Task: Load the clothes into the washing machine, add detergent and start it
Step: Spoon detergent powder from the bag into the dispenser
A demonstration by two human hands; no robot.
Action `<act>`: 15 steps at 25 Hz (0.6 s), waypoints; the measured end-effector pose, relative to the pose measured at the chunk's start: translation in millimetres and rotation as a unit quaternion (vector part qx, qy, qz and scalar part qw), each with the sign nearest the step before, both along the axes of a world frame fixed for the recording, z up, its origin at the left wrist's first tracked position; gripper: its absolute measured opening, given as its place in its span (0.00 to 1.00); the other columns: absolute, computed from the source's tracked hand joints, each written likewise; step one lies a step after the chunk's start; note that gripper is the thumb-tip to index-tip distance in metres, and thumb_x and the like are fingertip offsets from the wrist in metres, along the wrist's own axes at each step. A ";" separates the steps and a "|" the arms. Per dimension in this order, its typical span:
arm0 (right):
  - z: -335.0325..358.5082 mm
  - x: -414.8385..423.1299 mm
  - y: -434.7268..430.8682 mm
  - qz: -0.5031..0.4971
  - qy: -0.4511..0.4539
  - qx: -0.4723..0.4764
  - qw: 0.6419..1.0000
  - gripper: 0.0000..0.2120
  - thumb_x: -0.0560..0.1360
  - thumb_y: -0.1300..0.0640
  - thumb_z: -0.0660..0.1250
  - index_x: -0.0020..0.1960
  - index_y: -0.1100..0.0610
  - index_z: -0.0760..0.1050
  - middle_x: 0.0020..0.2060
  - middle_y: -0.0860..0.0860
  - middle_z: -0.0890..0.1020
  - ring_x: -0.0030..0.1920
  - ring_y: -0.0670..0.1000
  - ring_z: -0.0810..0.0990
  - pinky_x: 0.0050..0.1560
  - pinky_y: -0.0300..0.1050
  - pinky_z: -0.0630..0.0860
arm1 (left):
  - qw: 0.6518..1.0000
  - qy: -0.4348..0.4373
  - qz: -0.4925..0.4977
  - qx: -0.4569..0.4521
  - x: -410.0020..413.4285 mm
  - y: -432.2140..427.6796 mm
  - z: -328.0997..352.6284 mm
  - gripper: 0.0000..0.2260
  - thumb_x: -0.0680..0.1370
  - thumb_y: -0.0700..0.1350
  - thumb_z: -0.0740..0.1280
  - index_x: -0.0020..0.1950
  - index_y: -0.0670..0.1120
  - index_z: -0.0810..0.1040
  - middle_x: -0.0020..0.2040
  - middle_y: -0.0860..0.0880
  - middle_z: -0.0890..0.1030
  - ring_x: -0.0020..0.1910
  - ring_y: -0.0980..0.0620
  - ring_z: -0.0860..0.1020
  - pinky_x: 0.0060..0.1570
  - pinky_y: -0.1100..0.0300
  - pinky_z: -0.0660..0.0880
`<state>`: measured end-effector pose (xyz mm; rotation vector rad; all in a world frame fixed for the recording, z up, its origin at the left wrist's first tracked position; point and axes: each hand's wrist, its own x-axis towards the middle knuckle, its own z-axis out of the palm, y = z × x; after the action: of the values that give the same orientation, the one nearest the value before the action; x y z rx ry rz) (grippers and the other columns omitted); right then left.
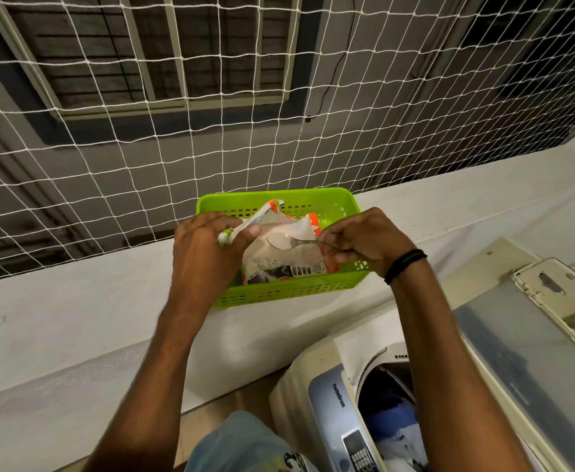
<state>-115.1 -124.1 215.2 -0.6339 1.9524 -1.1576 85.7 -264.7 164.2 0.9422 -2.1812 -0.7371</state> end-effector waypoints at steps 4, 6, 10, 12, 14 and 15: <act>11.2 0.3 9.1 -0.009 -0.005 -0.003 1.000 0.08 0.75 0.70 0.66 0.42 0.66 0.83 0.28 0.57 0.83 0.26 0.52 0.81 0.31 0.37 0.80 | 1.000 -0.021 0.007 -0.003 -0.9 -1.5 -0.8 0.23 0.74 0.67 0.61 0.50 0.52 0.85 0.52 0.51 0.84 0.56 0.48 0.78 0.62 0.46 0.70; 12.5 0.3 14.2 -0.021 -0.010 -0.014 1.000 0.09 0.75 0.71 0.66 0.40 0.63 0.83 0.29 0.57 0.83 0.27 0.49 0.81 0.34 0.38 0.82 | 0.998 -0.056 0.026 -0.015 -0.8 -0.3 0.0 0.26 0.72 0.69 0.60 0.52 0.52 0.84 0.56 0.49 0.83 0.61 0.46 0.76 0.65 0.46 0.67; 13.8 -3.2 34.8 -0.043 -0.007 -0.020 0.999 0.07 0.75 0.69 0.67 0.43 0.63 0.83 0.32 0.56 0.82 0.30 0.47 0.82 0.32 0.37 0.80 | 0.990 -0.123 0.040 -0.056 -0.3 7.2 7.8 0.25 0.68 0.68 0.64 0.55 0.54 0.83 0.64 0.46 0.79 0.70 0.40 0.68 0.70 0.43 0.63; 14.8 -6.4 50.9 -0.065 -0.007 -0.025 0.998 0.08 0.76 0.70 0.66 0.44 0.63 0.83 0.33 0.57 0.82 0.31 0.47 0.82 0.32 0.36 0.79 | 0.992 -0.099 0.016 -0.072 -3.9 18.1 18.3 0.22 0.68 0.64 0.67 0.55 0.54 0.84 0.62 0.46 0.80 0.68 0.40 0.71 0.69 0.45 0.64; 15.6 -9.7 71.4 -0.087 -0.009 -0.033 0.996 0.08 0.76 0.72 0.64 0.46 0.67 0.83 0.33 0.58 0.81 0.30 0.47 0.81 0.32 0.36 0.79 | 0.995 -0.024 -0.021 -0.098 -10.5 36.8 31.1 0.16 0.71 0.57 0.70 0.53 0.50 0.84 0.58 0.45 0.82 0.62 0.42 0.76 0.65 0.47 0.68; 16.0 -10.8 83.4 -0.100 -0.015 -0.037 0.994 0.09 0.75 0.74 0.63 0.48 0.69 0.82 0.33 0.59 0.81 0.30 0.47 0.81 0.32 0.37 0.79 | 0.994 0.024 -0.035 -0.104 -14.5 48.7 36.2 0.12 0.73 0.53 0.71 0.52 0.49 0.84 0.55 0.46 0.83 0.58 0.43 0.77 0.63 0.46 0.69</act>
<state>-125.9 -40.7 231.2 -0.4637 1.9899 -1.3595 71.1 -216.0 200.4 0.7385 -2.2070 -0.5453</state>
